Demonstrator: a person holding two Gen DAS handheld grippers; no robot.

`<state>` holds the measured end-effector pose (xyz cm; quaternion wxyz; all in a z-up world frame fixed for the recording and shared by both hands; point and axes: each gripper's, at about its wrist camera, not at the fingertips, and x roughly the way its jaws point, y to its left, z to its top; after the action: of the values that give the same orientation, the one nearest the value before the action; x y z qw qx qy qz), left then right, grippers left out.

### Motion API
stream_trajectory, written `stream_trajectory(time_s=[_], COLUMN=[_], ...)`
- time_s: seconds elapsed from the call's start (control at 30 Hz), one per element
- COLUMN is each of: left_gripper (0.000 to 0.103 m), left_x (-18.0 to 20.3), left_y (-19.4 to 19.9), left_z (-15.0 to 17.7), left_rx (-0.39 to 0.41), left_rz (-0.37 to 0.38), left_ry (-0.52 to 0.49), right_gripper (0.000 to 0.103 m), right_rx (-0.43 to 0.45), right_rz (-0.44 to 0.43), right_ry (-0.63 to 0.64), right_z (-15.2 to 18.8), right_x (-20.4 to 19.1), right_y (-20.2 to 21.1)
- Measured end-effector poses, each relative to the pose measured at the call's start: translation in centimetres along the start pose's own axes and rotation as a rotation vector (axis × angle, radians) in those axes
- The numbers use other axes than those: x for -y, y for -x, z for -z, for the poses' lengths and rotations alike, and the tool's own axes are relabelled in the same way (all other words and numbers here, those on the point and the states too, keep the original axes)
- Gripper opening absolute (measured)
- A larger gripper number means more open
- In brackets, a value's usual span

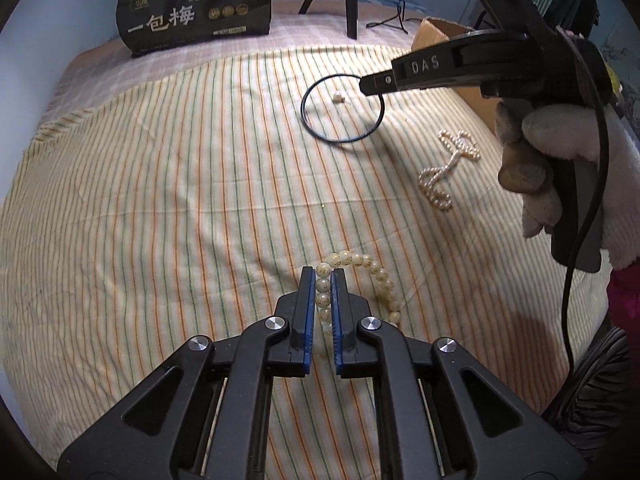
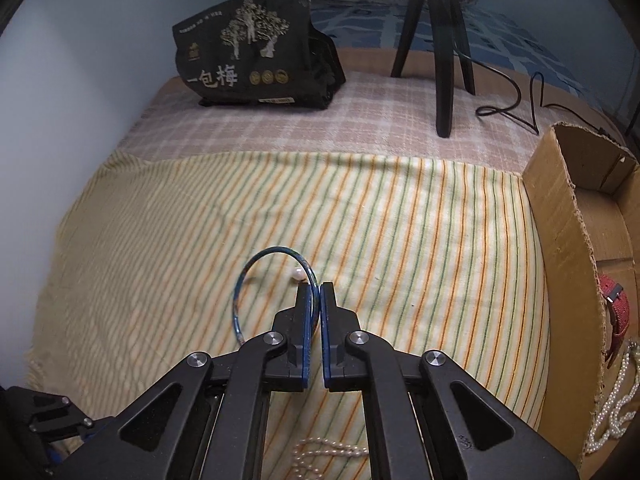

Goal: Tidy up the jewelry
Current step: 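Carry the bracelet in the left tool and the blue ring in the right tool over the box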

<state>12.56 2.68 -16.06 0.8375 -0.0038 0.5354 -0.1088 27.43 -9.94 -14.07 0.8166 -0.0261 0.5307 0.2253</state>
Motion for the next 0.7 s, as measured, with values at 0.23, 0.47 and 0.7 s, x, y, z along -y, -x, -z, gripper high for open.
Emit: stream_trajectory(time_s=[0.23, 0.47, 0.7], left_gripper=[0.005, 0.005, 0.005], left_x=[-0.4, -0.2, 0.3], left_y=[1.2, 2.4, 3.7], left_z=[-0.3, -1.1, -1.9], left_rx=[0.037, 0.075, 0.114], left_rz=[-0.011, -0.021, -0.021], left_ry=[0.022, 0.032, 0.033], right_gripper=[0.003, 0.002, 0.002], right_rx=[0.015, 0.048, 0.092], right_rz=[-0.005, -0.008, -0.019], right_ry=[0.007, 0.019, 0.041], right_z=[0.4, 0.8, 0.9], right_x=[-0.1, -0.2, -0.8], right_y=[1.2, 3.3, 5.6])
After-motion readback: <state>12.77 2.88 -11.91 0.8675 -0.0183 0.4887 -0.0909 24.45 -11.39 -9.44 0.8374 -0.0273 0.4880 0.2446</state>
